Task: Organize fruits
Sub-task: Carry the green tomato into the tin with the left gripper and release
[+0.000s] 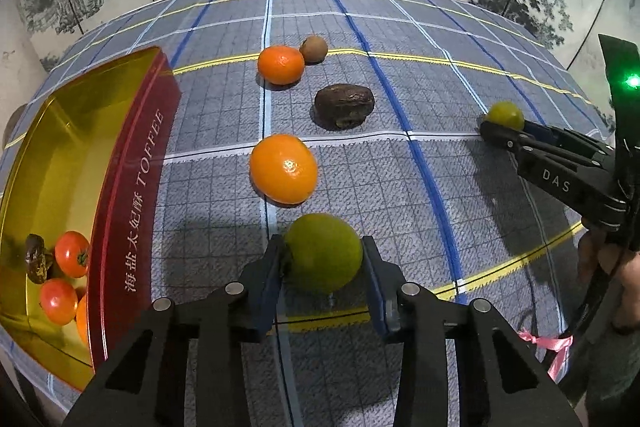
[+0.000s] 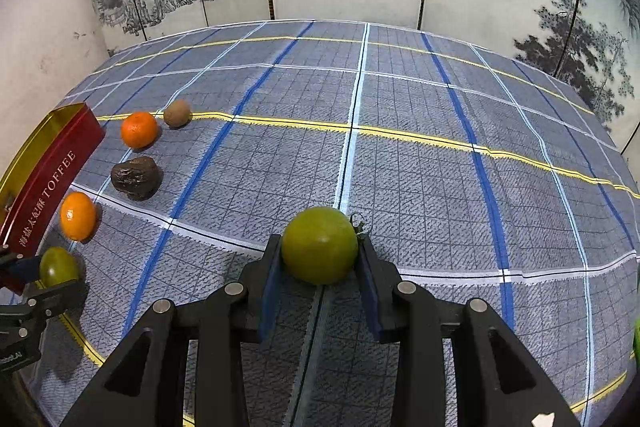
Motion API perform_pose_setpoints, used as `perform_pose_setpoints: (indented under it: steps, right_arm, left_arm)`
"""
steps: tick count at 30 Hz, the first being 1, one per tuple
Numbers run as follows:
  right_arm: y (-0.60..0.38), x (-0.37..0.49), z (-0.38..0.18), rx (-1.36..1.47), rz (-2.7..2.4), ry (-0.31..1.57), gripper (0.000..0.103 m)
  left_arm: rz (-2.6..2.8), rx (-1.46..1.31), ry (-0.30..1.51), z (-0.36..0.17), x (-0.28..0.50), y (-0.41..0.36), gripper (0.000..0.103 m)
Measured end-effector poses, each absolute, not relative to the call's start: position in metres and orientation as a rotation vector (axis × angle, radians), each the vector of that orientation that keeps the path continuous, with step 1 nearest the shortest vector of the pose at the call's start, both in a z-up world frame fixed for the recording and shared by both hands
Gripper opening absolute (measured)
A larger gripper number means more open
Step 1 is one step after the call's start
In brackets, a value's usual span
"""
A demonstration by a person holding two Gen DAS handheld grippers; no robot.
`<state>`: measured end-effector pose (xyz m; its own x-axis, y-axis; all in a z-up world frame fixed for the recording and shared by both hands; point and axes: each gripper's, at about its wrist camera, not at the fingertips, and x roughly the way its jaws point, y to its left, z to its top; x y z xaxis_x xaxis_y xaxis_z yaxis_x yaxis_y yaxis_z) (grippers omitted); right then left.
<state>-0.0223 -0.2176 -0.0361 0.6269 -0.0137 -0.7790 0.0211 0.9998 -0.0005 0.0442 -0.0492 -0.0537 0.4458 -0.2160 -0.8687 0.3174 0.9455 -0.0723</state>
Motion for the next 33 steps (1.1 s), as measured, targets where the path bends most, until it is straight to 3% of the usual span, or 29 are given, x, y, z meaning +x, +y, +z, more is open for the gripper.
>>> perform_pose_setpoints:
  steps: [19, 33]
  right_arm:
    - [-0.218, -0.022, -0.036, 0.006, -0.022, 0.893, 0.033]
    - [-0.218, -0.022, -0.036, 0.006, -0.022, 0.893, 0.033]
  left_arm:
    - [-0.309, 0.107, 0.985, -0.021, 0.041, -0.032, 0.038]
    - [-0.13, 0.102, 0.892, 0.007, 0.079, 0.041, 0.038]
